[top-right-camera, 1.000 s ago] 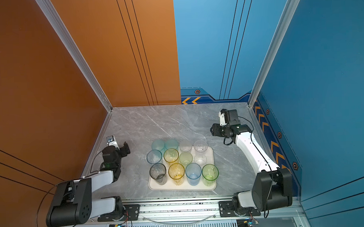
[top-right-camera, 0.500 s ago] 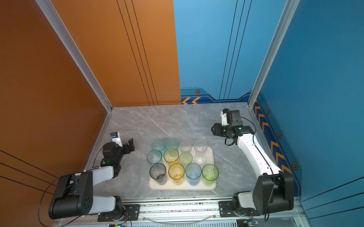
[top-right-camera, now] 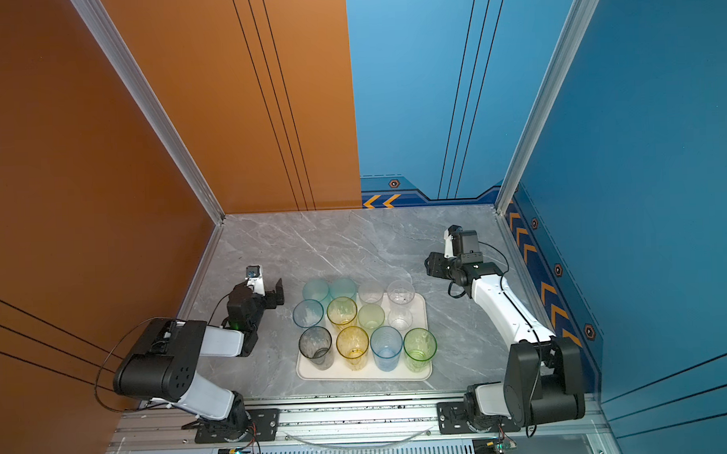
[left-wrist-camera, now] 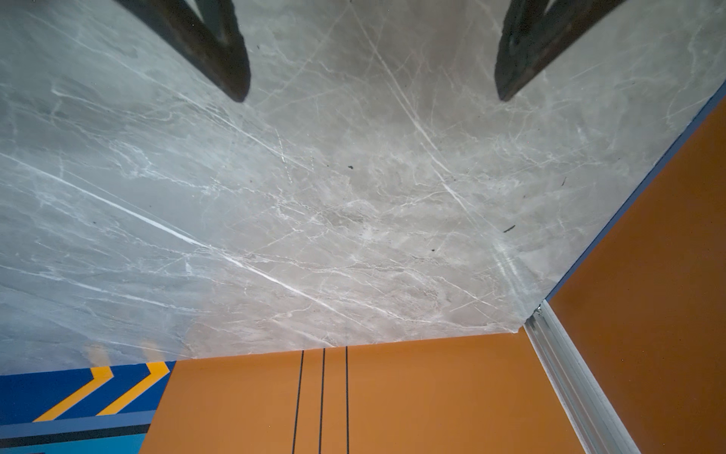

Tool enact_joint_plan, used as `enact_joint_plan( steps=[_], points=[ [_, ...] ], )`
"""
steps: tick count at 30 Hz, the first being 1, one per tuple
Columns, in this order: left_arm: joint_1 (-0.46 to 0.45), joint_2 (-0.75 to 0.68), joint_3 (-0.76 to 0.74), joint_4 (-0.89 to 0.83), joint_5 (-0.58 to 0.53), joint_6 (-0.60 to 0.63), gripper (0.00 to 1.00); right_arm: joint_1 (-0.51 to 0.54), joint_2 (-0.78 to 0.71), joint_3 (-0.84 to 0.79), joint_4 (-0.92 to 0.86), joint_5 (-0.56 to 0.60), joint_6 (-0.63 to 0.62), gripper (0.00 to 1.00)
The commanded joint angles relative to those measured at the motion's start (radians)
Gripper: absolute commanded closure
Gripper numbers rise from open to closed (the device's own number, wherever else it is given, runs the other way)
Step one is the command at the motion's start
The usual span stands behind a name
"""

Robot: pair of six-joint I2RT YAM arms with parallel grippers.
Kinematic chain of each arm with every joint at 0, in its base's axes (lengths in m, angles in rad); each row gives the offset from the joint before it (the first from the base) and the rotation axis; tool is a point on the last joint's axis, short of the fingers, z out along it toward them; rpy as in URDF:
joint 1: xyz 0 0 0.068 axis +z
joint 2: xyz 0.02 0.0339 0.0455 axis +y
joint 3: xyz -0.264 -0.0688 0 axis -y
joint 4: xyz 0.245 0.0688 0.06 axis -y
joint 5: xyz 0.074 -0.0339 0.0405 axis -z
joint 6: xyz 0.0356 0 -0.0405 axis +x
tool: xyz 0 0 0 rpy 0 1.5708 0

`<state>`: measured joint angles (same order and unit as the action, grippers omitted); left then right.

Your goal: Place the glasses into the tray

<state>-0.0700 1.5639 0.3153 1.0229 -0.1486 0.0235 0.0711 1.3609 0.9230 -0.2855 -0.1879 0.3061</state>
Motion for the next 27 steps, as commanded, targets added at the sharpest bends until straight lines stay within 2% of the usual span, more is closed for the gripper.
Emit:
enact_joint_plan(
  steps=[1, 3, 5, 9, 14, 17, 19, 23, 27],
  points=[
    [0.053, -0.001, 0.035, -0.043, -0.067, -0.054, 0.02, -0.032, -0.024, -0.065, 0.156, 0.063, 0.061, 0.38],
    [0.024, 0.000, 0.037, -0.043, -0.096, -0.036, 0.02, -0.051, -0.023, -0.090, 0.183, 0.068, 0.079, 0.38],
    [-0.048, 0.003, 0.027, -0.020, -0.192, 0.019, 0.02, -0.069, -0.026, -0.104, 0.203, 0.078, 0.083, 0.37],
    [-0.074, 0.031, -0.053, 0.179, -0.213, 0.057, 0.02, -0.086, -0.048, -0.148, 0.269, 0.107, 0.079, 0.37],
    [-0.073, 0.031, -0.045, 0.169, -0.216, 0.056, 0.02, -0.089, -0.118, -0.263, 0.391, 0.197, 0.022, 0.35],
    [-0.048, 0.018, 0.011, 0.038, -0.204, 0.026, 0.02, -0.097, -0.172, -0.374, 0.537, 0.284, -0.021, 0.35],
    [-0.012, 0.010, 0.032, -0.014, -0.153, -0.002, 0.02, -0.104, -0.190, -0.460, 0.670, 0.326, -0.046, 0.35],
    [-0.014, 0.007, 0.031, -0.019, -0.151, -0.002, 0.03, -0.122, -0.164, -0.584, 0.928, 0.405, -0.075, 0.34],
    [-0.019, 0.006, 0.031, -0.019, -0.163, -0.003, 0.02, -0.136, -0.095, -0.617, 1.034, 0.416, -0.065, 0.34]
  ],
)
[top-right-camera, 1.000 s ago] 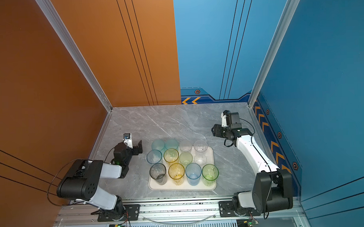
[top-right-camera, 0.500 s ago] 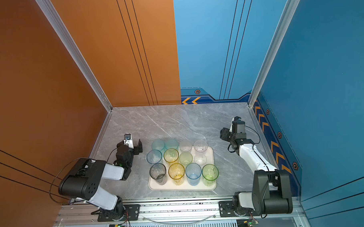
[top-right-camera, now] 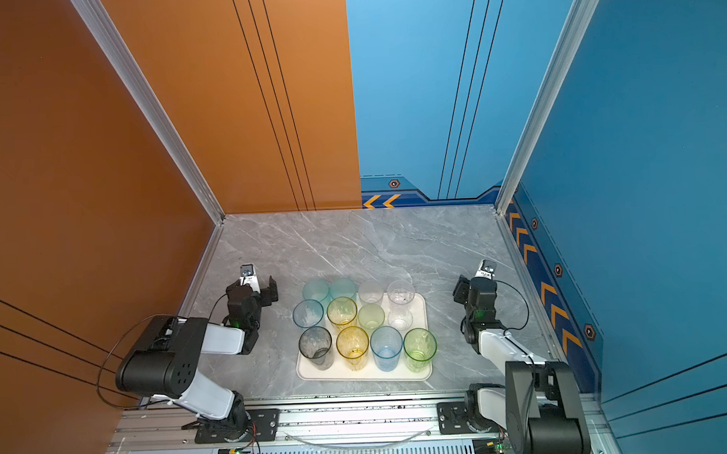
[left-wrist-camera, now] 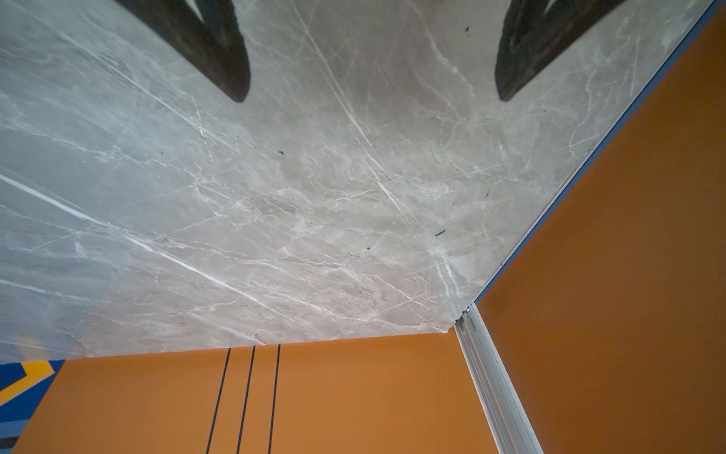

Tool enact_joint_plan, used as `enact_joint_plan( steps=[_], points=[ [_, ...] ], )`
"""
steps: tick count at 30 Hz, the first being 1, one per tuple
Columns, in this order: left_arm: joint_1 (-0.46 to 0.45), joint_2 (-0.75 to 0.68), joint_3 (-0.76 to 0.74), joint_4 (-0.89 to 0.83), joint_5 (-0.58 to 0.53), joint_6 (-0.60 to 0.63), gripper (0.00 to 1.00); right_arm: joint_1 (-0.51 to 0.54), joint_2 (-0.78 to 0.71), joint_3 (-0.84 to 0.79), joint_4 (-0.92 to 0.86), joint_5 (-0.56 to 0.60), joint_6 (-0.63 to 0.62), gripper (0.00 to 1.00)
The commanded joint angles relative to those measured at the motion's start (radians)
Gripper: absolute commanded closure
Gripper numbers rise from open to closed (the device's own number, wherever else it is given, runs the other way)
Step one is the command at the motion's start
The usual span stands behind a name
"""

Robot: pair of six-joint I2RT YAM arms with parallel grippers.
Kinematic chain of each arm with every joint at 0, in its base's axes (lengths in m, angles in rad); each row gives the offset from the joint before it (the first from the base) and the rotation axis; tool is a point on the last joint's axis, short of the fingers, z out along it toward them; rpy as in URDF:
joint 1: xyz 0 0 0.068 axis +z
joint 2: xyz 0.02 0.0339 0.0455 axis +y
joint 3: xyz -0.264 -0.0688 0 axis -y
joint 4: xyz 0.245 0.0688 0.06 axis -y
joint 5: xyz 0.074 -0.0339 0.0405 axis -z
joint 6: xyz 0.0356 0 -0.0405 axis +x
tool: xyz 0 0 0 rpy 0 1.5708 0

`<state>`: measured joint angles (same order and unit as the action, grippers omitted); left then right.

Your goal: Place the glasses into the tray

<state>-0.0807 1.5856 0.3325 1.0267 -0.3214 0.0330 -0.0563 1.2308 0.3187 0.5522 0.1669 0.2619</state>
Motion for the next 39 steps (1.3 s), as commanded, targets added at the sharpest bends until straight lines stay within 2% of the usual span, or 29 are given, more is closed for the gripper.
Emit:
enact_joint_plan(
  steps=[1, 12, 21, 25, 30, 35, 39],
  points=[
    [-0.010, -0.015, 0.013, -0.023, 0.002, -0.013, 0.03, -0.010, 0.055, -0.013, 0.213, 0.059, -0.021, 0.34],
    [-0.008, -0.013, 0.016, -0.024, 0.002, -0.013, 0.03, -0.011, 0.168, 0.025, 0.260, 0.026, -0.055, 0.34],
    [-0.005, -0.012, 0.019, -0.026, 0.005, -0.011, 0.02, 0.058, 0.242, 0.064, 0.272, 0.015, -0.144, 0.34],
    [-0.001, -0.010, 0.023, -0.037, 0.014, -0.014, 0.03, 0.101, 0.317, 0.024, 0.419, 0.059, -0.184, 0.34],
    [0.014, -0.015, 0.031, -0.057, 0.045, -0.023, 0.02, 0.099, 0.315, 0.025, 0.413, 0.112, -0.163, 0.33],
    [0.038, -0.017, 0.037, -0.077, 0.091, -0.036, 0.02, 0.097, 0.315, 0.028, 0.407, 0.110, -0.161, 0.02],
    [0.019, -0.019, 0.036, -0.073, 0.061, -0.027, 0.02, 0.102, 0.315, 0.029, 0.407, 0.118, -0.164, 0.00]
  ],
)
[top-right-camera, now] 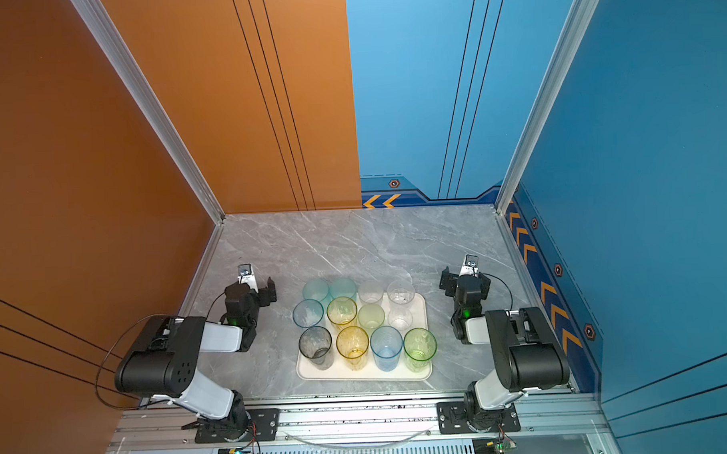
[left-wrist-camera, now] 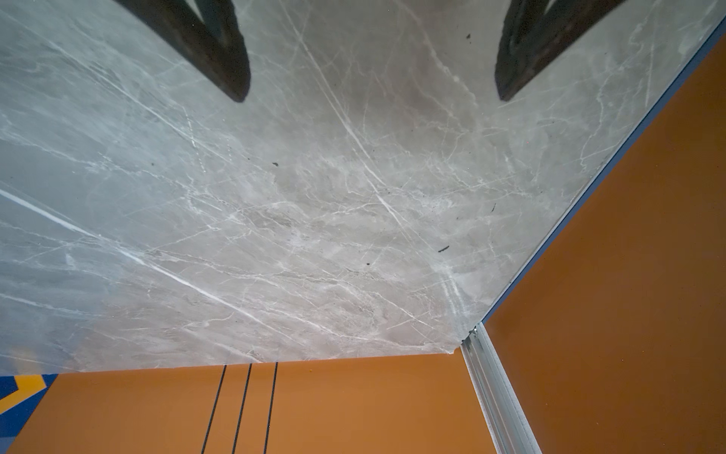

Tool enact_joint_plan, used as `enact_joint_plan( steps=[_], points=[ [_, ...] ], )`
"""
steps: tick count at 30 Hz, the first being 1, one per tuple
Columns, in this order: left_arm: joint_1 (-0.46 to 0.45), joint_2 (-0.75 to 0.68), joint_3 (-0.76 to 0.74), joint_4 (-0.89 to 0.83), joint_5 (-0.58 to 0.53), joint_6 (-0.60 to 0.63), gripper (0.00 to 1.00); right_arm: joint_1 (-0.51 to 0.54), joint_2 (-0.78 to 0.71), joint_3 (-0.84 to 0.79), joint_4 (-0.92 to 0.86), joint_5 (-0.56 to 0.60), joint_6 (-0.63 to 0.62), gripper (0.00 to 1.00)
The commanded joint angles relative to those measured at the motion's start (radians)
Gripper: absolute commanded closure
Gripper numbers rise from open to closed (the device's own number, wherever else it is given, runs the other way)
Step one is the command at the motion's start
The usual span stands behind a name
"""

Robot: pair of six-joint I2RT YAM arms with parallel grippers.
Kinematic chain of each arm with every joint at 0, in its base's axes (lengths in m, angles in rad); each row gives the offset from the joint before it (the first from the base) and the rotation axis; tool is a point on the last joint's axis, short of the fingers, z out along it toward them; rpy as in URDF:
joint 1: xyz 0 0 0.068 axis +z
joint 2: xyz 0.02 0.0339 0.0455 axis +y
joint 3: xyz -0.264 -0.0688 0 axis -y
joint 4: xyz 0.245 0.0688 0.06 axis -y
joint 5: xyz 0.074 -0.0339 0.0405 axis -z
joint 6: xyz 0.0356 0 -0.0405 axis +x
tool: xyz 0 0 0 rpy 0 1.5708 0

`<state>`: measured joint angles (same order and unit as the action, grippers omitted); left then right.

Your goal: Place the glasses into the tray

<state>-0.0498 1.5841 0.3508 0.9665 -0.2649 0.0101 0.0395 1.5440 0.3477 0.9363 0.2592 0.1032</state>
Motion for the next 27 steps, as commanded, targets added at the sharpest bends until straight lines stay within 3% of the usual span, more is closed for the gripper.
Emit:
enact_joint_plan(
  steps=[1, 27],
  points=[
    [-0.016, -0.019, 0.017, -0.014, -0.002, -0.003, 0.02, 0.006, 0.001, -0.001, 0.022, 0.028, -0.008, 0.00],
    [-0.045, -0.013, -0.003, 0.036, -0.041, 0.022, 0.02, 0.010, 0.002, 0.000, 0.024, 0.032, -0.009, 0.00]
  ],
)
